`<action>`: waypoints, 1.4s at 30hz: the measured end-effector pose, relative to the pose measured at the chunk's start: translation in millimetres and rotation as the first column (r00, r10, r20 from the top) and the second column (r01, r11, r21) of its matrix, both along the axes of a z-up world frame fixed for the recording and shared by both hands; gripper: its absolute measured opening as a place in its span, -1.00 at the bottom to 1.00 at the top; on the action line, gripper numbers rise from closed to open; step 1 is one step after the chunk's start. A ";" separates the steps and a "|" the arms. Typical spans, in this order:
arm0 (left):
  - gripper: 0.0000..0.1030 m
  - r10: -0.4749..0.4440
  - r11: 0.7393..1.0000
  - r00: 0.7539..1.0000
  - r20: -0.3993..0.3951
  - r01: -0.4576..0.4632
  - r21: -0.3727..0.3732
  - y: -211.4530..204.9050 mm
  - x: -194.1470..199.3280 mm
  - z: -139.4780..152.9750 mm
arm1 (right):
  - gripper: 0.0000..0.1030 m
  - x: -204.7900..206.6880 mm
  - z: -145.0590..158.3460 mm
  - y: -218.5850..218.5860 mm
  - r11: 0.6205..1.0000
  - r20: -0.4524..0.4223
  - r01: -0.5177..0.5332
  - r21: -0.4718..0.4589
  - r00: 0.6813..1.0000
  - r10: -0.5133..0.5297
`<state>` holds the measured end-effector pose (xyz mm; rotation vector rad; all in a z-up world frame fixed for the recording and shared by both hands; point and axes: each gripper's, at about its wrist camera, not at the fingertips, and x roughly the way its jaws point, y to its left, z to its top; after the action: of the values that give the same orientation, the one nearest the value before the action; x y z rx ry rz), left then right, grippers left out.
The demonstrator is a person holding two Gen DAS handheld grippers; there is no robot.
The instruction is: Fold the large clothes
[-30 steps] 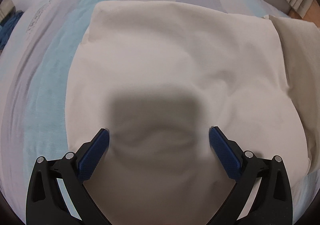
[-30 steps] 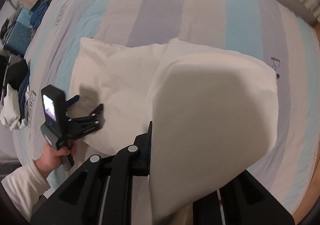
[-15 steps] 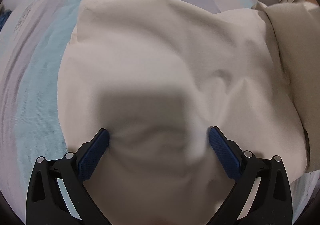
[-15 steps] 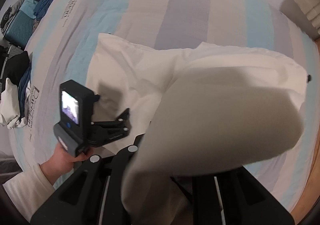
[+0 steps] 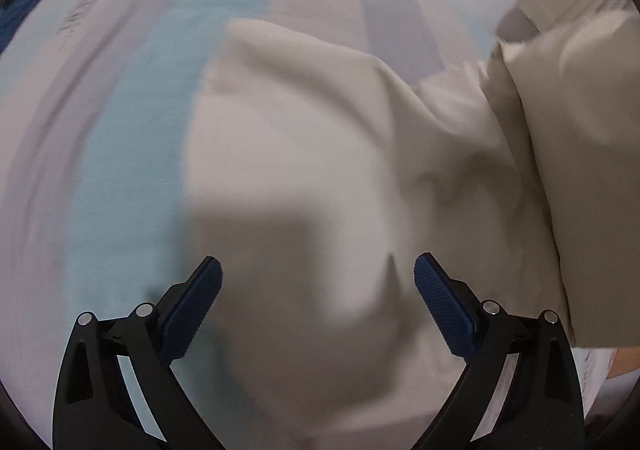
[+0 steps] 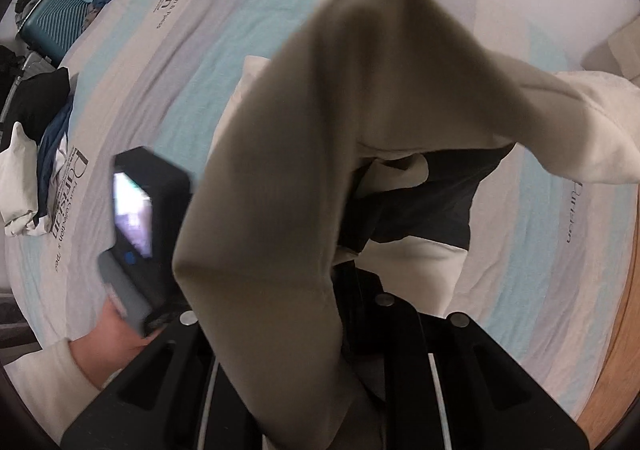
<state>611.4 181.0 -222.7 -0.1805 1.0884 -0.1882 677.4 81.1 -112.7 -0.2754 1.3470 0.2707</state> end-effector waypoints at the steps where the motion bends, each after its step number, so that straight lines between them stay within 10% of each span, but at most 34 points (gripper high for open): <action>1: 0.83 0.017 1.000 1.000 0.005 -0.017 0.005 13.5 -5.0 4.6 | -0.72 0.2 -1.2 2.8 1.000 -0.004 -0.003 -0.001 1.000 0.003; 17: 0.89 0.069 0.990 0.996 0.056 -0.075 0.119 98.1 -95.2 72.7 | -0.62 17.6 -66.5 48.5 0.999 -0.040 -0.027 0.039 0.999 0.029; 42: 0.89 0.173 0.984 0.984 -0.043 -0.171 0.056 140.9 -111.5 43.9 | -0.08 27.0 -119.0 39.6 0.982 -0.005 -0.095 0.161 0.995 0.098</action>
<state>499.9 321.9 -178.8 -0.2324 1.1175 -0.0007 704.4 120.7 -231.7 -0.2044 1.3183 0.4605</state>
